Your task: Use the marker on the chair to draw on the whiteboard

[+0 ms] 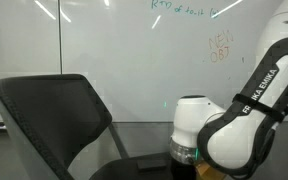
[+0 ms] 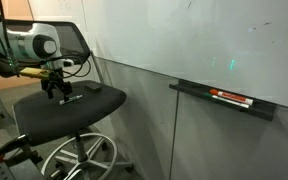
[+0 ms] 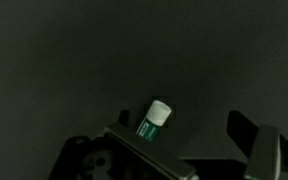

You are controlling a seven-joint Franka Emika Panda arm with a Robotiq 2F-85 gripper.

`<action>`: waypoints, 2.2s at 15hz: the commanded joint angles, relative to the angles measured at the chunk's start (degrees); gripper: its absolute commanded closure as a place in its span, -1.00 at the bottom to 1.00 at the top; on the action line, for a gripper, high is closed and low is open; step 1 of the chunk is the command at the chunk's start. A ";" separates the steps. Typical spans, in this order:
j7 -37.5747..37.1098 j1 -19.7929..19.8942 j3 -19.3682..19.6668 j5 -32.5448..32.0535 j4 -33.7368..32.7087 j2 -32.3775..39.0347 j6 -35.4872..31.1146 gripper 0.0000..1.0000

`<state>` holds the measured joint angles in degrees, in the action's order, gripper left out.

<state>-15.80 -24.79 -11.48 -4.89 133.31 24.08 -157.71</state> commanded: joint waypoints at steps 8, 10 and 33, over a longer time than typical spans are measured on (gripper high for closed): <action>-0.91 -3.95 6.45 -6.09 -6.73 6.03 -0.66 -0.94; -0.88 -4.06 6.89 -6.60 -7.07 6.25 -0.57 -0.46; 1.60 0.38 4.74 -5.82 -6.24 -1.90 13.90 0.89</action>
<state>-15.06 -25.83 -5.70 -10.35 127.07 25.48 -147.31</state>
